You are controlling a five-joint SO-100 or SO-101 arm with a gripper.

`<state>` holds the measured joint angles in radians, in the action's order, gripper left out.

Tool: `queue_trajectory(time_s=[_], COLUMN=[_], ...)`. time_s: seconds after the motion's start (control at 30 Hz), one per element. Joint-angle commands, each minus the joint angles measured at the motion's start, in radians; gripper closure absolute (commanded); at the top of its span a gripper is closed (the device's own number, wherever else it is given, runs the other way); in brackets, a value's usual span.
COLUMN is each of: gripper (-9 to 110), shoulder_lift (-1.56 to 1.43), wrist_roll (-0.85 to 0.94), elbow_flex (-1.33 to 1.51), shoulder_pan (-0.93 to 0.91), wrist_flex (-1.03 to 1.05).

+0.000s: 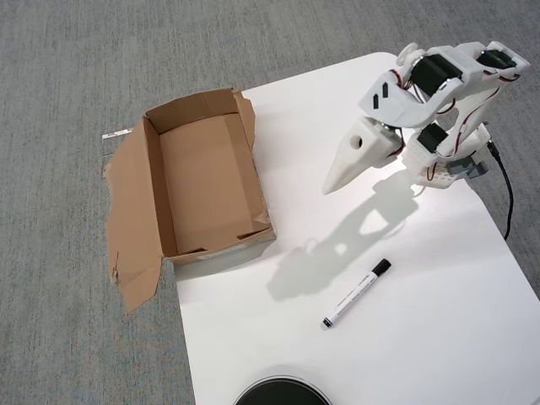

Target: Grasp a pen and put it in the box.

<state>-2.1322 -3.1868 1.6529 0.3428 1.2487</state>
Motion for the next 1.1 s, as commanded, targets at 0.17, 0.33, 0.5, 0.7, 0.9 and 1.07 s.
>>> queue_trajectory(time_s=[0.17,0.33,0.5,0.7,0.9,1.07], gripper=[101,101,101,101,101,101], shoulder_lift=[-0.012,-0.009,-0.014,-0.031,-0.167,-0.350], wrist_roll=[-0.008,-0.010,-0.159,-0.464,-0.611,-0.619], elbow_flex=[-0.027,-0.027,-0.025,-0.027,0.031,0.243], shoulder_pan=[-0.002,-0.002,-0.001,0.016,0.001,0.001], wrist_flex=[0.005,0.005,0.008,0.005,0.008,0.006])
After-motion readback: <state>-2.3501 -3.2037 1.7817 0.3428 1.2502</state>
